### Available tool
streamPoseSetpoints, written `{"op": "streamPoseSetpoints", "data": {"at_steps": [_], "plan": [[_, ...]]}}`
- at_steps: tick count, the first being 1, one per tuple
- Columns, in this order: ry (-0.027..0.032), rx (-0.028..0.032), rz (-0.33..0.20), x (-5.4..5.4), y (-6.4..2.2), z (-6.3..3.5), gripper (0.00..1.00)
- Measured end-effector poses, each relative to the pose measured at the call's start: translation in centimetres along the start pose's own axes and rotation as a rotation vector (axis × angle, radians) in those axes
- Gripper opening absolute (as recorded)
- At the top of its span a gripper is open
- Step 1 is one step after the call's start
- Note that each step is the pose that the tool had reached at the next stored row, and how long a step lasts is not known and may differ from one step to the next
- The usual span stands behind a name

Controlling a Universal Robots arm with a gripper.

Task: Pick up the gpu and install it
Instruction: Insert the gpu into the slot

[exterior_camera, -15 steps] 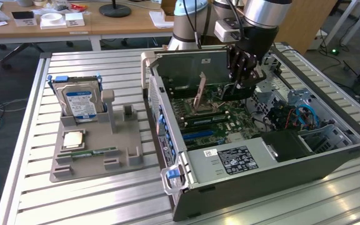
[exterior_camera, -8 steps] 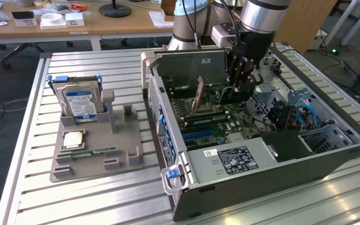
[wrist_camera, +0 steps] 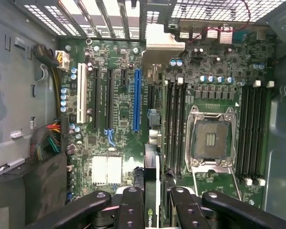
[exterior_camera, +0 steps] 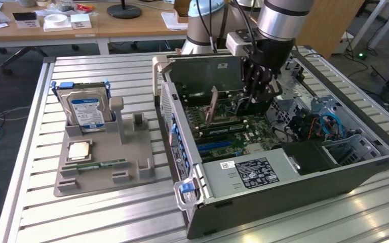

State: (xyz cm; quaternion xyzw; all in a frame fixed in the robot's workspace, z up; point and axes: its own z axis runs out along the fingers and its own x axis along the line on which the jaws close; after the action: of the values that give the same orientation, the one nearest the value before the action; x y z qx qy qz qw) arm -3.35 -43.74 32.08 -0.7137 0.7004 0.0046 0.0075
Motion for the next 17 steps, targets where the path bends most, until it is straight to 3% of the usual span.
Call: {"op": "streamPoseSetpoints", "data": {"at_steps": [17], "plan": [[0.0000,0.0015,0.000,0.6,1.58,1.84,0.26]]}}
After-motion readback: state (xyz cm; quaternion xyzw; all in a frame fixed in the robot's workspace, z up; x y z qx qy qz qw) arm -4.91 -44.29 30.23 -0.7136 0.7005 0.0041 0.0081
